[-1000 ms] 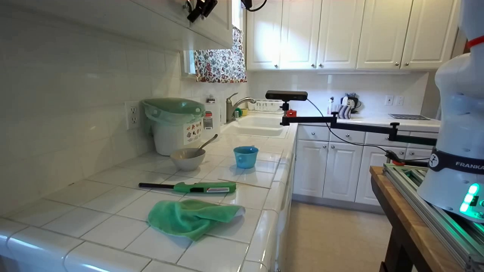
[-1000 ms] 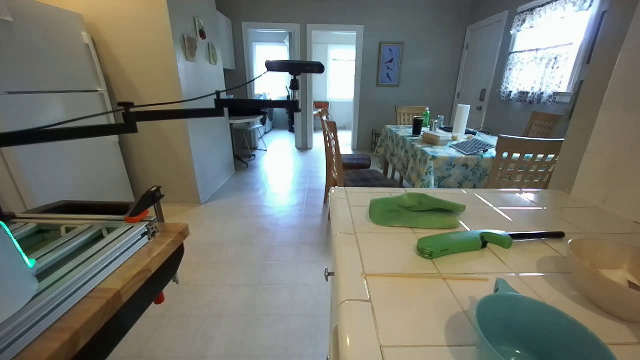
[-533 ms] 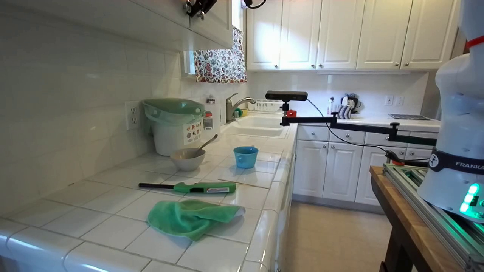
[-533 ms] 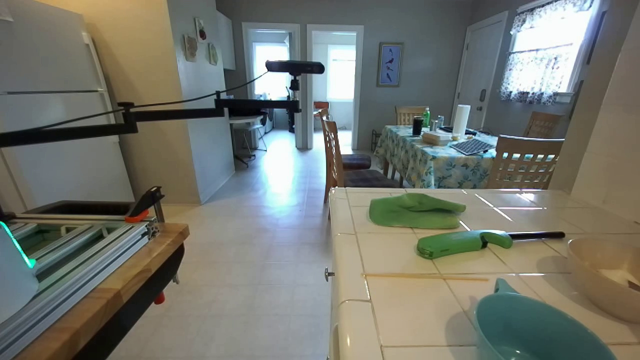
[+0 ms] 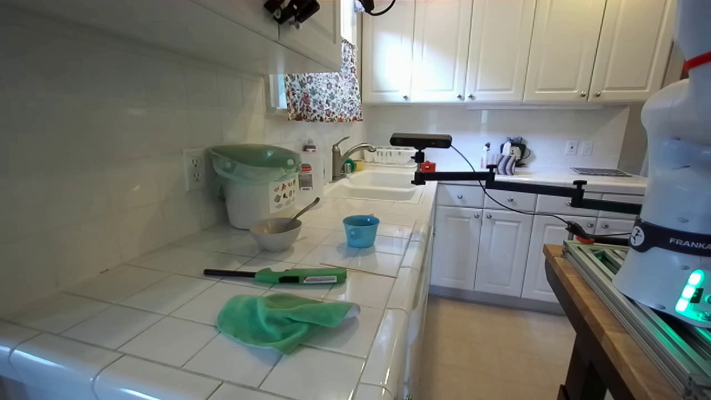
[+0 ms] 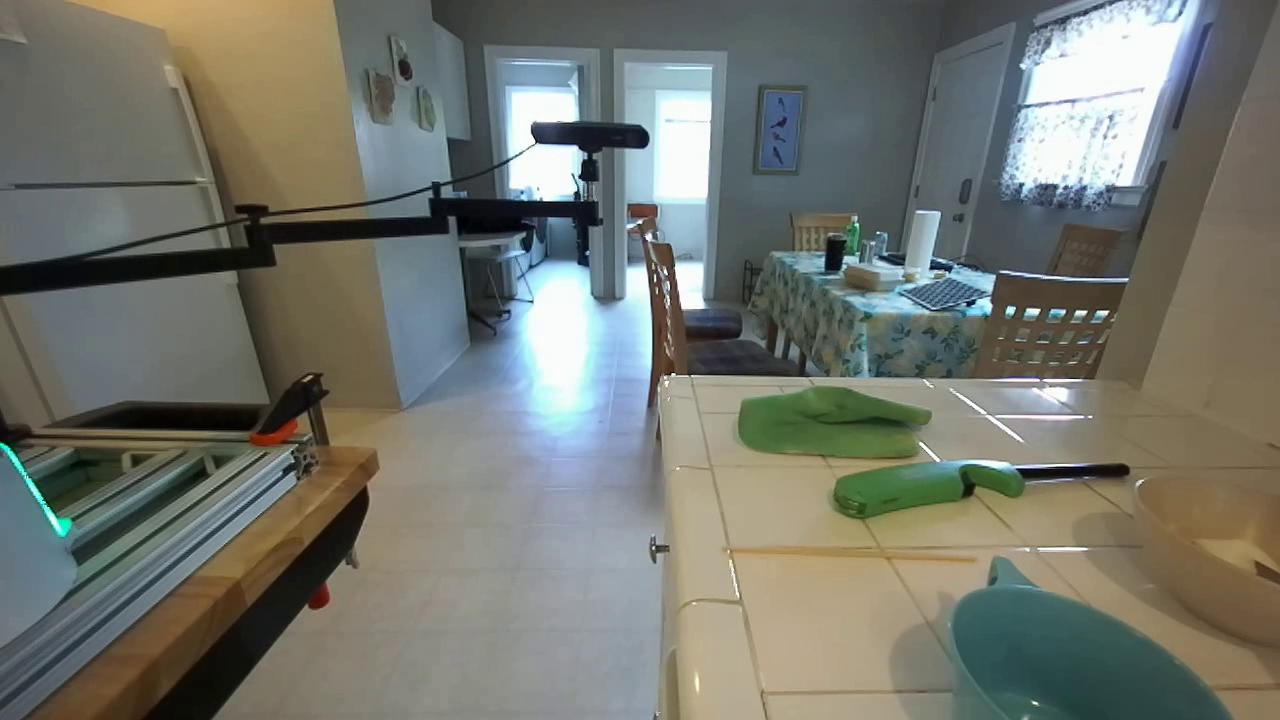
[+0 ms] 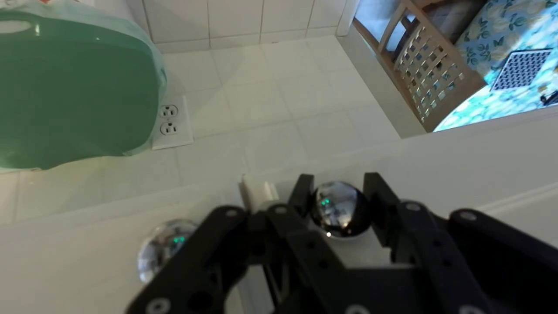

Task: Open the cabinet's left door

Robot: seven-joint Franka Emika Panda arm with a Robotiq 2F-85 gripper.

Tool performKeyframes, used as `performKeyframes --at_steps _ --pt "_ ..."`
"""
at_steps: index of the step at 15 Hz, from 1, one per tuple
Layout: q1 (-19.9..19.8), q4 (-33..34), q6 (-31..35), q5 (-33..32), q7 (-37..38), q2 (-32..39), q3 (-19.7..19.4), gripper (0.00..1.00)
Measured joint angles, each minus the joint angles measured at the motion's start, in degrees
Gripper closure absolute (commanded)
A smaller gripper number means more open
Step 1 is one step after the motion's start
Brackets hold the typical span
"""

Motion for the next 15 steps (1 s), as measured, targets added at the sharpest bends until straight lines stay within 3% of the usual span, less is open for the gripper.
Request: performKeyframes --at_steps 15 --pt "0.3 -2.3 0.4 -2.3 0.2 -2.0 0.1 0.9"
